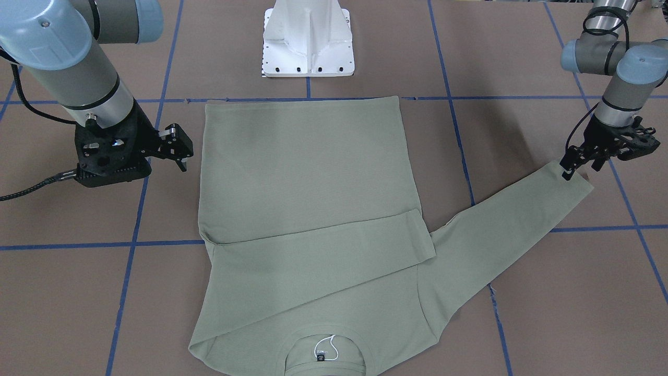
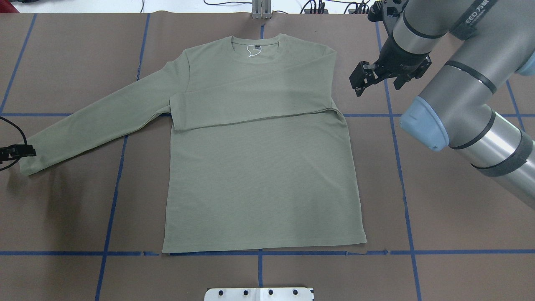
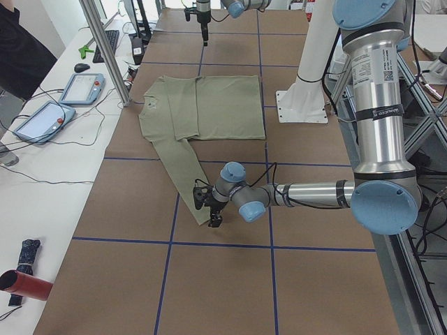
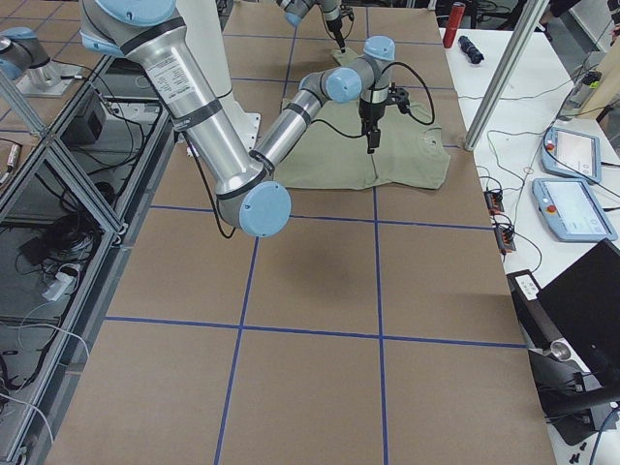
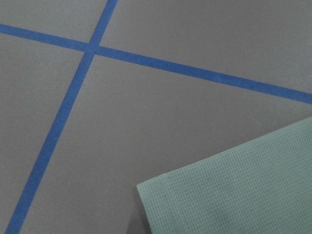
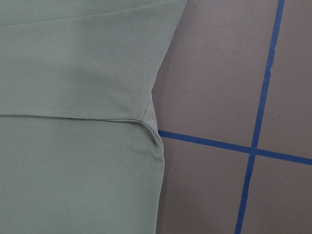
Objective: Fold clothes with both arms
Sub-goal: 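Grasp the other sleeve cuff with the left gripper while the right gripper holds still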
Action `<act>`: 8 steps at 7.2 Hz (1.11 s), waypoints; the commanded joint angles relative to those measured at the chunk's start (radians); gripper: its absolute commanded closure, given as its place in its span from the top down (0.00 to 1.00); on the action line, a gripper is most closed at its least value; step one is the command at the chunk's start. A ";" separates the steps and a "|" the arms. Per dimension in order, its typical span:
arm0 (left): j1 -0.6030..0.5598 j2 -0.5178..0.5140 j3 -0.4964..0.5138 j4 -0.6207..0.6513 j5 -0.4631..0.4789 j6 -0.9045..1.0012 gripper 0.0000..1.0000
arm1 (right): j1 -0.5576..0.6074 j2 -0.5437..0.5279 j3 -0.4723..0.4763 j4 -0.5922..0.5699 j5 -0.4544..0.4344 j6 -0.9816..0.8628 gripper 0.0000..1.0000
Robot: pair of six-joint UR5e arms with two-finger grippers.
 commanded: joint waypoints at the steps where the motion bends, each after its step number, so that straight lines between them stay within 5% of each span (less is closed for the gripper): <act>1: 0.007 0.000 0.000 0.003 0.000 0.001 0.98 | 0.000 0.000 0.000 0.001 0.001 0.000 1.00; 2: 0.007 0.000 -0.001 0.003 -0.002 0.003 0.87 | -0.001 0.005 0.001 0.001 0.001 0.001 1.00; 8: 0.007 0.001 -0.003 0.000 -0.003 0.000 0.72 | 0.003 0.002 0.014 0.001 0.008 0.000 1.00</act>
